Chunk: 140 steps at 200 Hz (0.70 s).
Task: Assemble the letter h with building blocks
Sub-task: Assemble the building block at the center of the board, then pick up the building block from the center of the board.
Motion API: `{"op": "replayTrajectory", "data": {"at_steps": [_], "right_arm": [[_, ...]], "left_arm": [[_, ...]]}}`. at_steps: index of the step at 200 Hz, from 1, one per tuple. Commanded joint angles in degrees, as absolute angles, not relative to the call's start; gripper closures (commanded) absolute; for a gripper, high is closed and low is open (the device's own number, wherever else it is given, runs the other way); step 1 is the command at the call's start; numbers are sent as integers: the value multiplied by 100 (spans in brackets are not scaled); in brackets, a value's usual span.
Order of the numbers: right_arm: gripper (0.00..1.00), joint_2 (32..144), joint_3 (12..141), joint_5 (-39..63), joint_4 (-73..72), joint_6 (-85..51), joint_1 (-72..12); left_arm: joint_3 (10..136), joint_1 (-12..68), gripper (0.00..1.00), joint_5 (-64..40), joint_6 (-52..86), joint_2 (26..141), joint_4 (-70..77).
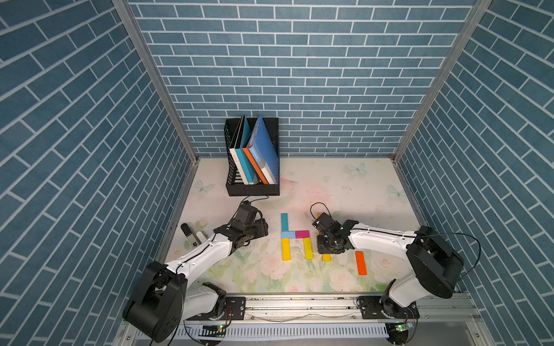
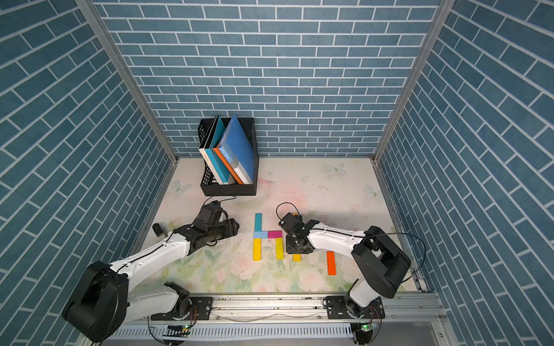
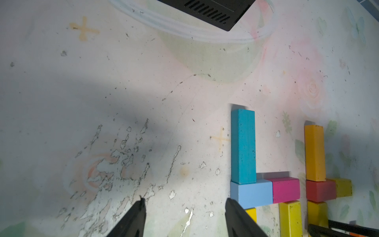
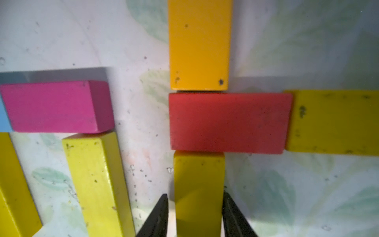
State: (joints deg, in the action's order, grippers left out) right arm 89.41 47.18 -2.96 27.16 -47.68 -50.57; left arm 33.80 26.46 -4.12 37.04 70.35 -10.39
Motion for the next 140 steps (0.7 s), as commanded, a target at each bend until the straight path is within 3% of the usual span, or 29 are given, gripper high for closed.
{"op": "replayTrajectory", "data": {"at_steps": [1,58,140], "right_arm": [[46,9074,4742,-303,2904,-4757,-5038],[30,7866,5215,-1149,3866,-4842,-4991],[28,6268,3552,-802,4473,-5082,-3674]], "left_arm": [[3265,2664,33,-398,3665,6964,-1031],[3264,2669,33,-411,3665,6934,-1033],[3295,2666,33,-418,3642,6900,-1060]]}}
